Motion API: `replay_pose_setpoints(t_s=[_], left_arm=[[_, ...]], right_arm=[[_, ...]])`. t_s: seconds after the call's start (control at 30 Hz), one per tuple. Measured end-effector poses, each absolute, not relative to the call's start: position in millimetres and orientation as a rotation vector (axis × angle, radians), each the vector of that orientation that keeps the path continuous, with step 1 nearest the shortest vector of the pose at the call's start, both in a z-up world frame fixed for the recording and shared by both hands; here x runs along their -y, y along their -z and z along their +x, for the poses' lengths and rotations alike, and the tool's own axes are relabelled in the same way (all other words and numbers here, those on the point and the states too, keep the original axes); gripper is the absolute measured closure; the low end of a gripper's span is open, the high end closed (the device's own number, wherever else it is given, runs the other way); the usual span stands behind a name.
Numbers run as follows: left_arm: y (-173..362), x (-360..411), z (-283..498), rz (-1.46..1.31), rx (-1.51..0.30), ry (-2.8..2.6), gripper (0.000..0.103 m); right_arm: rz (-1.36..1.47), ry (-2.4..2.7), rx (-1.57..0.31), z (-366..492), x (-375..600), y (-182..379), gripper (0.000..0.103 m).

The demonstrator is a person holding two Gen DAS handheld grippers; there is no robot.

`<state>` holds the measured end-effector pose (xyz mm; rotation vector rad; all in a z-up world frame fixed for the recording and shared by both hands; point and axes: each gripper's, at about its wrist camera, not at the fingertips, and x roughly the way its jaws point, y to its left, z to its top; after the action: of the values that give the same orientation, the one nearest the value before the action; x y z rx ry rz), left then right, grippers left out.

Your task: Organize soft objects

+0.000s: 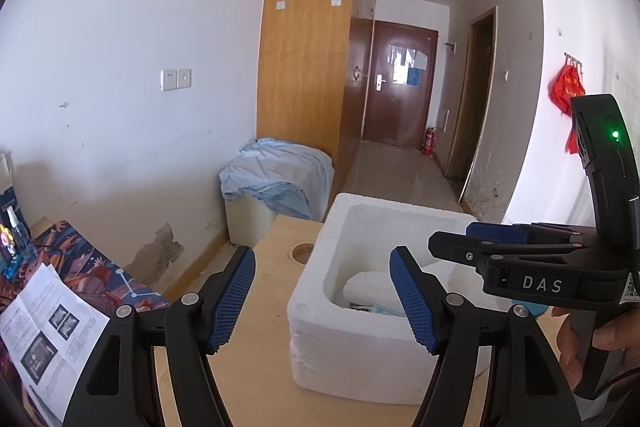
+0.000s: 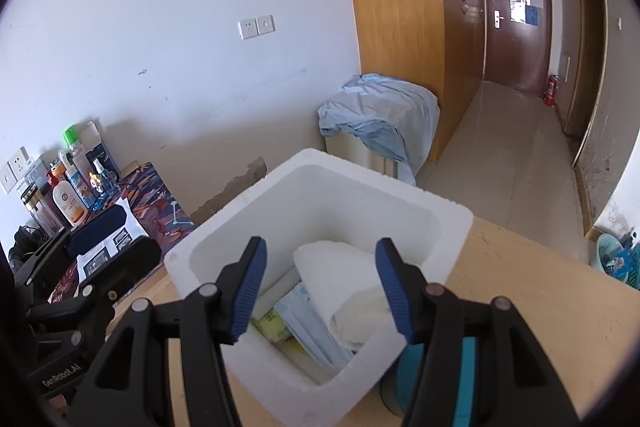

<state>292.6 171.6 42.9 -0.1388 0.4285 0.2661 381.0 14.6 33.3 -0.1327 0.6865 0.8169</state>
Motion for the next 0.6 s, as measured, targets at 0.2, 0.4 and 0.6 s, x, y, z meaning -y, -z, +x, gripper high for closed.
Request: replay_pose_setpoints(t_s=[0.2, 0.4, 0.6], left_arm=[[-46.7, -159.4, 277.2, -0.133, -0.414, -0.253, 0.032], [-51.8, -144.1, 255.5, -0.135, -0.401, -0.237, 0.032], [-53.8, -125.0, 226.6, -0.132, -0.391, -0.219, 0.032]], right_arm=[[-0.112, -0.802, -0.684, 366.9, 1.7, -34.6, 0.042], [-0.081, -0.782, -0.683, 345.9, 24.0, -37.0, 0.042], [-0.074, -0.77, -0.666, 317.8, 42.6, -39.3, 0.042]])
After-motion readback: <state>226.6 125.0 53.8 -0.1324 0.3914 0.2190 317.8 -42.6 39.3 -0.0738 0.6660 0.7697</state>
